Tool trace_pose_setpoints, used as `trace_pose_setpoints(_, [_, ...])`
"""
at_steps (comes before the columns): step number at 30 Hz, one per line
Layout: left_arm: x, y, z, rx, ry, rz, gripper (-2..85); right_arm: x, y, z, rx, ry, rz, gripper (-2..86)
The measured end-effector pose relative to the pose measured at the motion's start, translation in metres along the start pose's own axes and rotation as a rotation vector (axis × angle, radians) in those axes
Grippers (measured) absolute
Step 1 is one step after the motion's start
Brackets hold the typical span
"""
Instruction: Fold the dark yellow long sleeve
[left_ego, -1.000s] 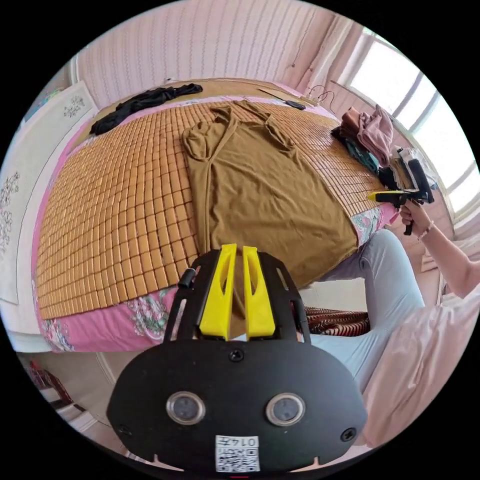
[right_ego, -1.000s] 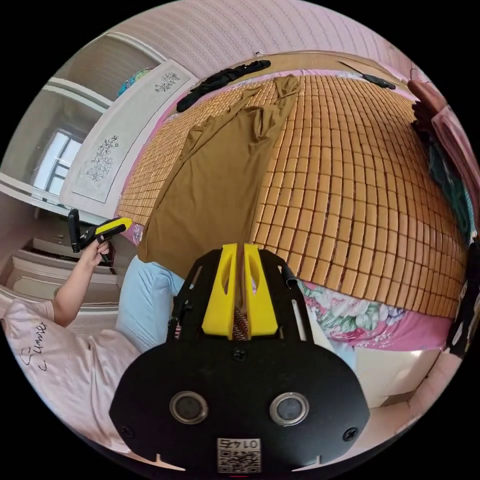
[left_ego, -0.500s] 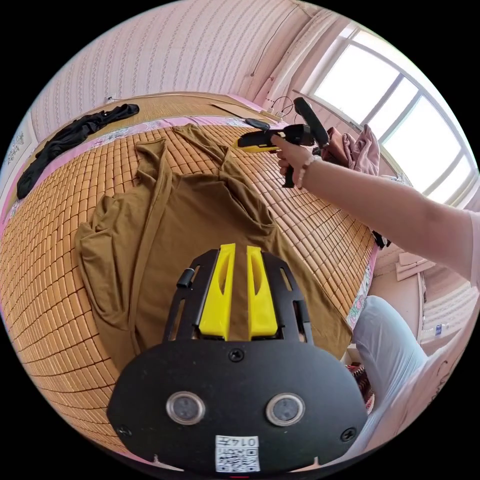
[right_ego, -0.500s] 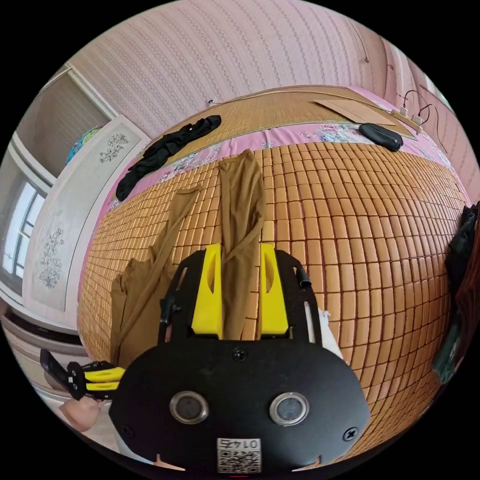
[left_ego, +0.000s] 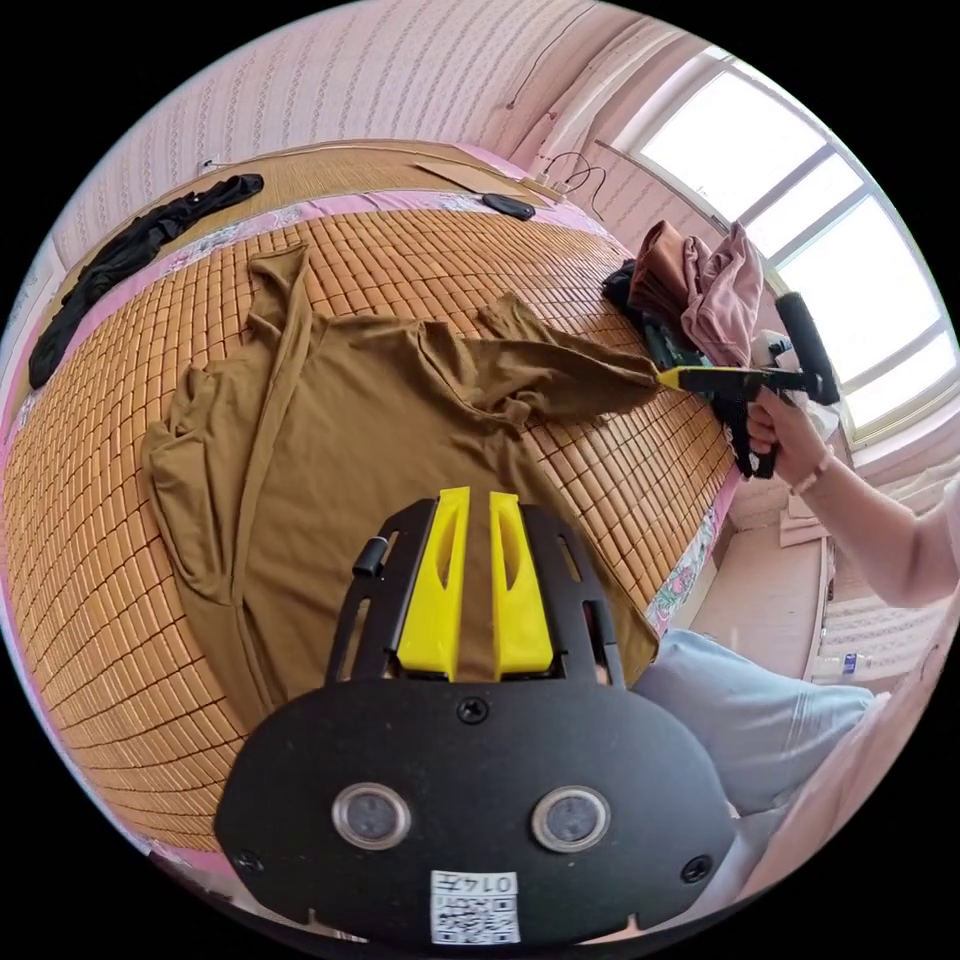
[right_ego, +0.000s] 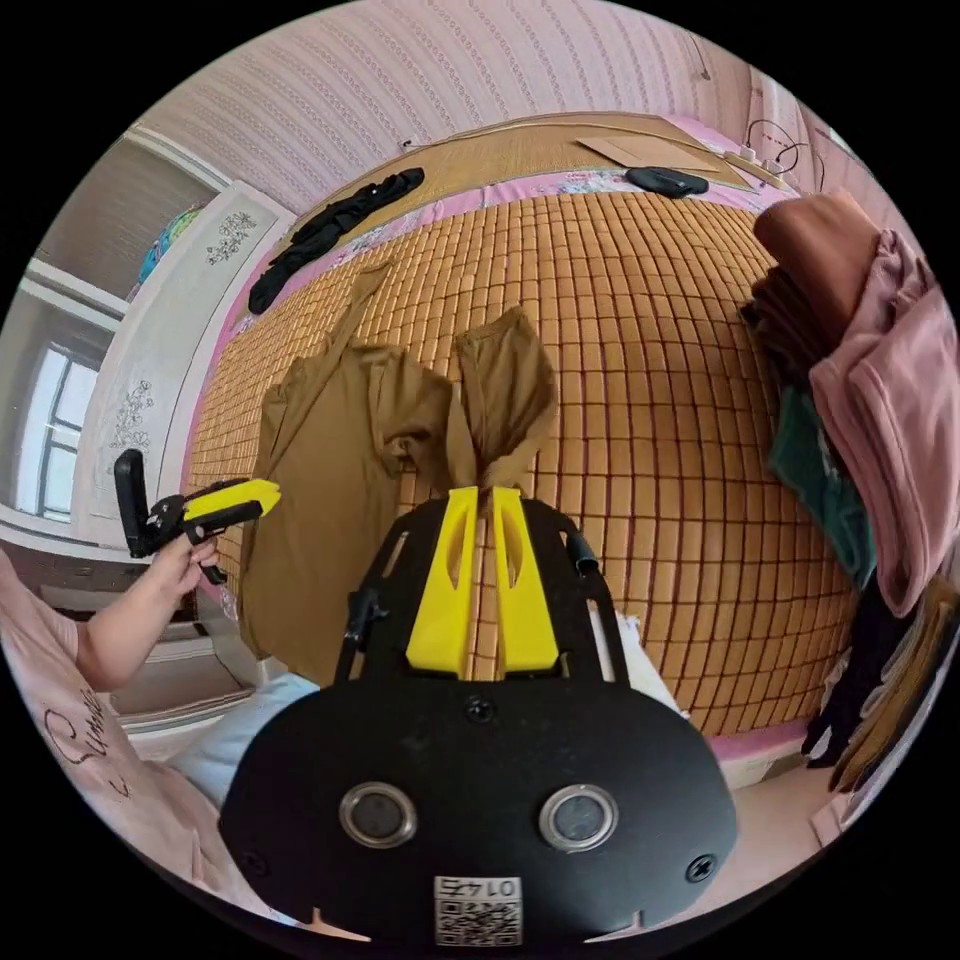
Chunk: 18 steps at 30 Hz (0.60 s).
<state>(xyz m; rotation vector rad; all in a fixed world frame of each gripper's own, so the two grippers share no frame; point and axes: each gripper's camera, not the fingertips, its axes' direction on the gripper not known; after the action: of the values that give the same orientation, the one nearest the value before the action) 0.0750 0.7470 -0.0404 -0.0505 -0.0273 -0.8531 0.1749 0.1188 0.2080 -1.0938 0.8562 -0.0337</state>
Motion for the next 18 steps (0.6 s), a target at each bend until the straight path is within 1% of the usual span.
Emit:
trace_pose_setpoints(3, [-0.005, -0.042, 0.025, -0.007, 0.031, -0.002, 4.6, 0.011, 0.004, -0.002, -0.018, 0.078, 0.045, 4.4])
trace_pose_setpoints(8, [0.005, -0.113, 0.073, -0.012, 0.006, 0.023, 5.6, 0.032, -0.044, 0.02, 0.058, 0.05, 0.136, 7.2])
trace_pose_setpoints(13, [0.026, -0.158, 0.123, -0.054, -0.061, 0.063, 6.2, 0.032, -0.07, 0.059, 0.067, -0.026, 0.175, 8.5])
trace_pose_setpoints(16, [0.036, -0.173, 0.14, -0.063, -0.109, 0.104, 6.5, 0.023, -0.078, 0.059, 0.114, 0.019, 0.176, 9.1])
trace_pose_setpoints(18, [0.041, -0.179, 0.145, -0.028, -0.181, 0.125, 7.3, 0.017, -0.086, 0.064, 0.101, 0.033, 0.149, 8.9])
